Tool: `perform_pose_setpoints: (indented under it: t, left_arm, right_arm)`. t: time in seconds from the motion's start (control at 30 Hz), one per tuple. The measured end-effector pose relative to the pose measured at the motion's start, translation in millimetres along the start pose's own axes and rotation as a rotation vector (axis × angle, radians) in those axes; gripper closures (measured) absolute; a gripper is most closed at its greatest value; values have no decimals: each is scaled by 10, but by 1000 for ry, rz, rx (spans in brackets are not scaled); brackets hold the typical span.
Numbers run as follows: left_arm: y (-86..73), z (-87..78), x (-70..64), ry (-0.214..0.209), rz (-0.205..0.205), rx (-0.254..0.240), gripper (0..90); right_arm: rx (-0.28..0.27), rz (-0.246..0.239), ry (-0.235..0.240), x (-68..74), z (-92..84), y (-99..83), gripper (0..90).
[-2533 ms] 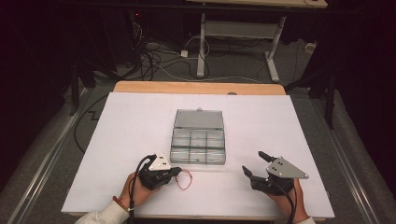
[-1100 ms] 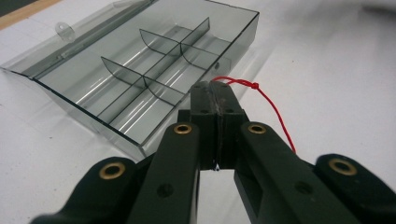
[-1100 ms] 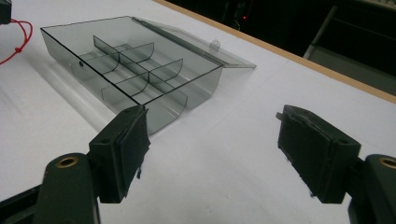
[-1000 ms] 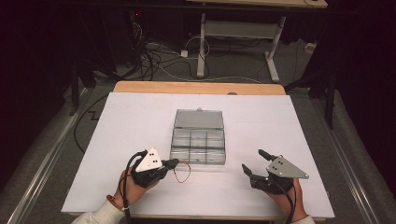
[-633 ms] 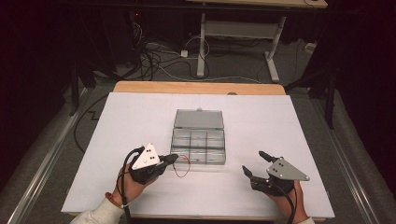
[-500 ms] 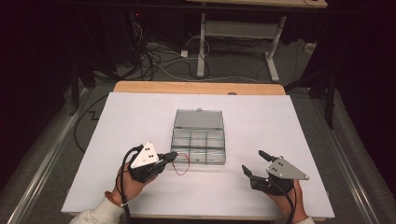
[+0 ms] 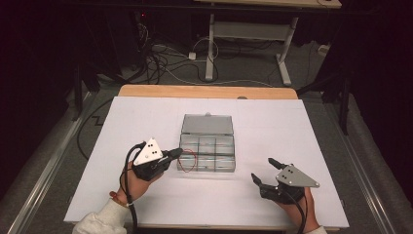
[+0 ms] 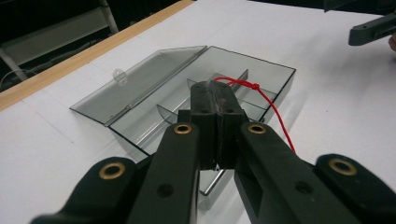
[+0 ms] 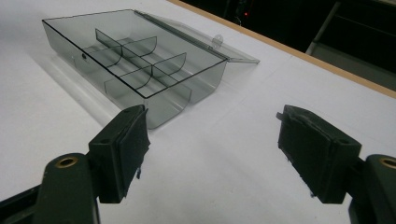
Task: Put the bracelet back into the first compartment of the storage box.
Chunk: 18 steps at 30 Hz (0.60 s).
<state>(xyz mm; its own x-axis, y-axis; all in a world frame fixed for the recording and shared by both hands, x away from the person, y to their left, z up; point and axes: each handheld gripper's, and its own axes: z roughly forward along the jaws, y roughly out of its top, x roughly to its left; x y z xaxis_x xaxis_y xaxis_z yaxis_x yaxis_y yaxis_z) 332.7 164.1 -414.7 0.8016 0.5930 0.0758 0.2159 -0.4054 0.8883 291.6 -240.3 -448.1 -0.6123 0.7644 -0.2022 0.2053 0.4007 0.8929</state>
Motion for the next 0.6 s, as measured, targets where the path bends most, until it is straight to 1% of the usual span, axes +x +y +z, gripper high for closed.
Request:
perform_pose_setpoints:
  t: [0.17,0.3,0.37,0.4,0.43,0.53,0.6]
  left_arm:
    - [38,51,75,21,-7,-8,864]
    - [80,143,126,56,13,2,864]
    - [89,205,155,68,20,13,864]
    - [94,248,170,85,30,24,864]
    - [97,281,183,93,33,32,864]
    - [106,368,238,111,32,44,864]
    - [111,412,282,110,19,47,864]
  right_arm:
    - [8,0,1,7,15,-8,244]
    - [13,-1,3,16,30,-14,245]
    - [16,-5,4,15,34,-18,246]
    - [17,-3,4,16,36,-20,246]
    - [19,0,3,17,39,-24,246]
    - [24,-4,4,13,46,-31,246]
    - [25,-3,5,13,47,-35,246]
